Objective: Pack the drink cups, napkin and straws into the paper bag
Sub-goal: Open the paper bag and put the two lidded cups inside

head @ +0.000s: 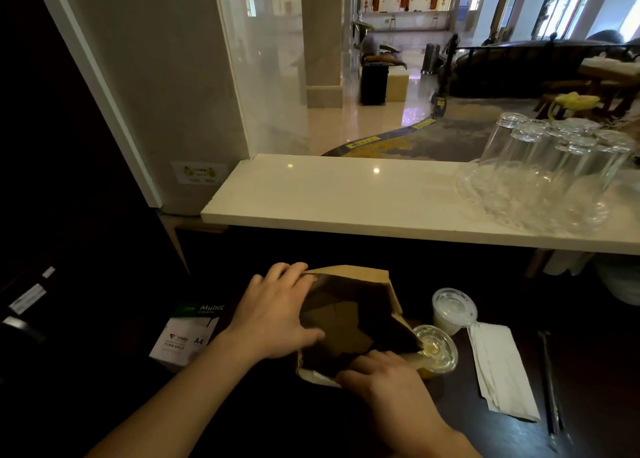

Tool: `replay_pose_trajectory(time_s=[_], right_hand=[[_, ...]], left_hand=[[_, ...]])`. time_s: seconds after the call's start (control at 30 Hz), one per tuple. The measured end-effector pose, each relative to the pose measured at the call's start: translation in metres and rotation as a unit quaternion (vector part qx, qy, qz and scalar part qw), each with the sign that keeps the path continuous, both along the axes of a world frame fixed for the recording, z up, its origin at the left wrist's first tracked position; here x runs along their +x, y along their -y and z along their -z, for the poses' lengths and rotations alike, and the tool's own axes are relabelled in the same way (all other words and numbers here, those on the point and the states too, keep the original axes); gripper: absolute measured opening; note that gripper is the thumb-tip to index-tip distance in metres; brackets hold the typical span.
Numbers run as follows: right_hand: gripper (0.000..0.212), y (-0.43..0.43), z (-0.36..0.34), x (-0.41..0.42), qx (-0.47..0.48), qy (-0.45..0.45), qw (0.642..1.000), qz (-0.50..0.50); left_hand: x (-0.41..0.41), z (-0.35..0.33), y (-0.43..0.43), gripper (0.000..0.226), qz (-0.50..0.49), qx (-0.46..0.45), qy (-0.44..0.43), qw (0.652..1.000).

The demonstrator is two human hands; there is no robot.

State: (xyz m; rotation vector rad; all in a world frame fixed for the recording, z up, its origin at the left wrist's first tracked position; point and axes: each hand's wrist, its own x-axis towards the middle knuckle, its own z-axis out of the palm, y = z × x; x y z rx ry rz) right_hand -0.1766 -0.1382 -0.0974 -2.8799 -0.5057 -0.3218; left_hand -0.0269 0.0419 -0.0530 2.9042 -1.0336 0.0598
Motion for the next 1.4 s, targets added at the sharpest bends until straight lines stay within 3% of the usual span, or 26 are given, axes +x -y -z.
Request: replay_pose_trajectory(time_s=[0.1, 0.37, 0.43, 0.5, 0.6, 0.7, 0.77, 0.83, 0.9, 1.0, 1.2, 1.4], right_hand=[[0.020, 0.000, -0.002, 0.002, 0.008, 0.007, 1.000, 0.015], [0.022, 0.011, -0.002, 0.003, -0.006, -0.007, 0.999, 0.034], [0.032, 0.012, -0.003, 0.000, 0.020, -0.004, 0.999, 0.037], [0.042, 0.014, -0.003, -0.006, 0.058, 0.026, 0.997, 0.035], [0.030, 0.025, -0.002, -0.017, 0.131, 0.134, 0.982, 0.033], [0.020, 0.050, 0.004, -0.027, 0.203, 0.182, 0.953, 0.133], [0.024, 0.072, 0.013, -0.027, 0.224, 0.134, 0.936, 0.237], [0.039, 0.094, 0.025, -0.018, 0.191, 0.022, 0.931, 0.311], [0.058, 0.108, 0.038, -0.007, 0.134, -0.082, 0.931, 0.330], [0.079, 0.115, 0.056, 0.011, 0.077, -0.159, 0.925, 0.336], [0.090, 0.110, 0.079, 0.038, 0.060, -0.211, 0.911, 0.348], [0.083, 0.108, 0.067, 0.029, 0.084, -0.164, 0.917, 0.353]], left_hand=[[-0.003, 0.018, -0.007, 0.128, 0.016, 0.070, -0.041, 0.997], [0.009, 0.018, -0.019, 0.131, 0.128, 0.063, -0.020, 0.990], [0.006, 0.017, -0.021, 0.133, 0.124, 0.049, -0.040, 0.990], [0.005, 0.015, -0.021, 0.135, 0.122, 0.045, -0.056, 0.990], [0.005, 0.010, -0.019, 0.140, 0.113, 0.038, -0.082, 0.990], [0.006, 0.007, -0.018, 0.142, 0.102, 0.034, -0.104, 0.989], [0.006, 0.006, -0.017, 0.142, 0.096, 0.038, -0.110, 0.989], [0.005, 0.004, -0.015, 0.140, 0.094, 0.040, -0.114, 0.988], [0.004, 0.002, -0.013, 0.139, 0.094, 0.040, -0.110, 0.989], [0.002, 0.003, -0.010, 0.136, 0.100, 0.042, -0.087, 0.990], [-0.003, 0.004, -0.009, 0.129, 0.093, 0.051, -0.048, 0.993], [0.000, 0.001, -0.012, 0.133, 0.086, 0.041, -0.062, 0.994]])
